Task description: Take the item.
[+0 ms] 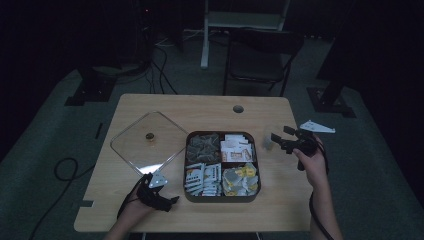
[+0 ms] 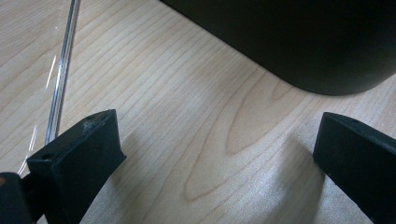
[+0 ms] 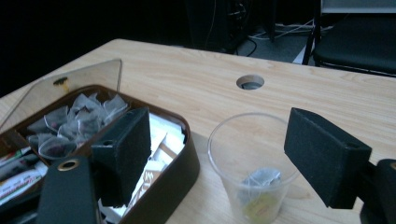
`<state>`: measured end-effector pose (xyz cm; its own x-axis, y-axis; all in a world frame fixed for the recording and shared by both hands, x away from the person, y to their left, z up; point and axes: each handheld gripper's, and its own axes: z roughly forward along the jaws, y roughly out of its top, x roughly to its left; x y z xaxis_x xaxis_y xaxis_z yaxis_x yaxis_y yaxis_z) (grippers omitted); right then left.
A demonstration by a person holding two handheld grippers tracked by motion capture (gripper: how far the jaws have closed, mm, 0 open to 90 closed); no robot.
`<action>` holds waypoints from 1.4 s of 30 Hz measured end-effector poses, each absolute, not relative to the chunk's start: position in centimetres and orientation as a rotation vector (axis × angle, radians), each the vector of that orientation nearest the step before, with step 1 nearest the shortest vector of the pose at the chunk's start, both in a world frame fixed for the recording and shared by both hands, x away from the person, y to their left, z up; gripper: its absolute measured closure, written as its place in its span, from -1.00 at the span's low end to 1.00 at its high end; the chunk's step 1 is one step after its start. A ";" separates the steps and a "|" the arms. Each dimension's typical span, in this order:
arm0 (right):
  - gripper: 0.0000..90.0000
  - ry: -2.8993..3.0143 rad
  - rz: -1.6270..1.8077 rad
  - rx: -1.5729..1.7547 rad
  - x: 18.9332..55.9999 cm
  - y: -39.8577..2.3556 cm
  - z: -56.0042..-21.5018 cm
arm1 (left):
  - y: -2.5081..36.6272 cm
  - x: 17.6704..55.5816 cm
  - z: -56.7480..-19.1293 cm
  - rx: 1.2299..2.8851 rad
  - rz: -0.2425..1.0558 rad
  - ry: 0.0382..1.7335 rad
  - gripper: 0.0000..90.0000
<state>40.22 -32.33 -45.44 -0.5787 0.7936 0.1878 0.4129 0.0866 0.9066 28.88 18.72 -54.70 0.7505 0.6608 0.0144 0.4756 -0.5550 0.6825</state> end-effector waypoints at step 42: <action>-0.55 2.135 1.545 1.000 34.1 -30.8 -47.5 | 18.7 28.9 -54.7 2.267 0.354 0.848 -0.96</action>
